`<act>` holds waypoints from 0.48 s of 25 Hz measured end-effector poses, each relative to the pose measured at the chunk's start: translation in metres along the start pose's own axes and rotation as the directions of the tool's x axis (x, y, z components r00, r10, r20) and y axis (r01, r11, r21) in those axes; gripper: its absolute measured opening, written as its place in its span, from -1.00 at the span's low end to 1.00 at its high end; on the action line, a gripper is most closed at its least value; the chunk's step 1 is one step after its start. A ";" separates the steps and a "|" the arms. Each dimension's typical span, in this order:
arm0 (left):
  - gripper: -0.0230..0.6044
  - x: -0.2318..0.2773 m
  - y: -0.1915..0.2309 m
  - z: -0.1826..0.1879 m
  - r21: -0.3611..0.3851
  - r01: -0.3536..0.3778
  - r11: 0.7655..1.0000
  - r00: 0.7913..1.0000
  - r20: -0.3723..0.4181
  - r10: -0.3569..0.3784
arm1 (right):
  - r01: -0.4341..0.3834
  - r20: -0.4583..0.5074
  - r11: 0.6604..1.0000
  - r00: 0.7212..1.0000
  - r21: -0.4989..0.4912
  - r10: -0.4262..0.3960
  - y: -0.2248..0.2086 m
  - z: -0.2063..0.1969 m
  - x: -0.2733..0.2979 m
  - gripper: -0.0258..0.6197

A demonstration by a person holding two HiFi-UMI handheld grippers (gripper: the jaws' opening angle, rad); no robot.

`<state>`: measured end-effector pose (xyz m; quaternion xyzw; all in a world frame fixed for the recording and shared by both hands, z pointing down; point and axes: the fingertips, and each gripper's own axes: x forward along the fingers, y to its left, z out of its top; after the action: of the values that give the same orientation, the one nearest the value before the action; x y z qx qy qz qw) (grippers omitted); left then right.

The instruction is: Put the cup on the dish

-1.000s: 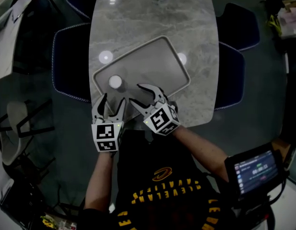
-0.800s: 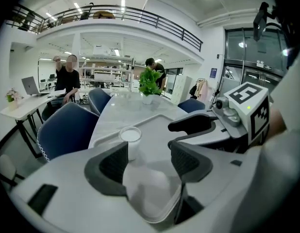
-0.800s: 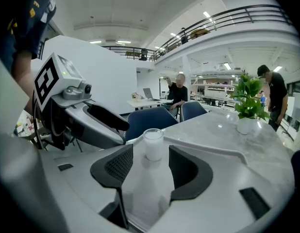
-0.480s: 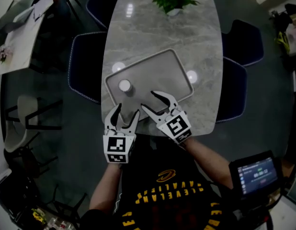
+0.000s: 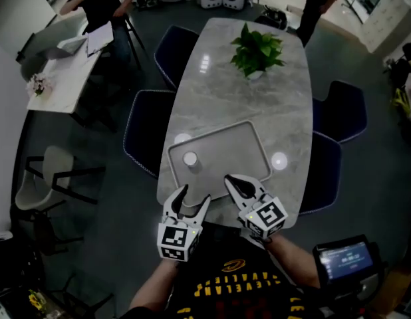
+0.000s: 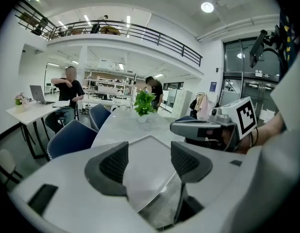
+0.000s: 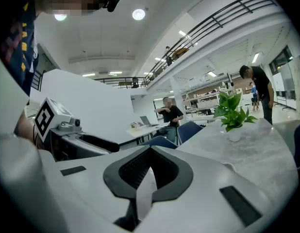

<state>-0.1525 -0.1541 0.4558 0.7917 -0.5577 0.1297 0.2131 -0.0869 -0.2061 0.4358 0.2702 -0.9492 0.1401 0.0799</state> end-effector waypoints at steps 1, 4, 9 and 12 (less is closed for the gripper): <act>-0.04 -0.002 -0.006 0.003 -0.004 0.010 1.000 1.000 0.008 -0.010 | -0.018 0.014 1.000 1.000 0.006 0.018 0.005 0.003 -0.003 -0.90; -0.04 -0.008 -0.024 0.022 -0.036 0.042 0.998 0.998 0.038 -0.040 | -0.053 0.041 0.999 0.998 0.003 0.053 0.014 0.010 -0.013 -0.90; -0.10 -0.015 -0.052 0.054 -0.032 0.079 0.996 0.992 0.103 -0.075 | -0.046 0.089 0.999 0.995 -0.009 0.047 0.017 0.032 -0.029 -0.90; -0.10 -0.018 -0.065 0.066 -0.014 0.091 0.996 0.987 0.132 -0.089 | -0.030 0.111 1.000 0.993 0.001 0.029 0.015 0.044 -0.041 -0.90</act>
<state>-0.1000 -0.1524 0.3777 0.8208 -0.5354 0.0621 0.1894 -0.0641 -0.1871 0.3816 0.2636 -0.9559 0.1273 0.0247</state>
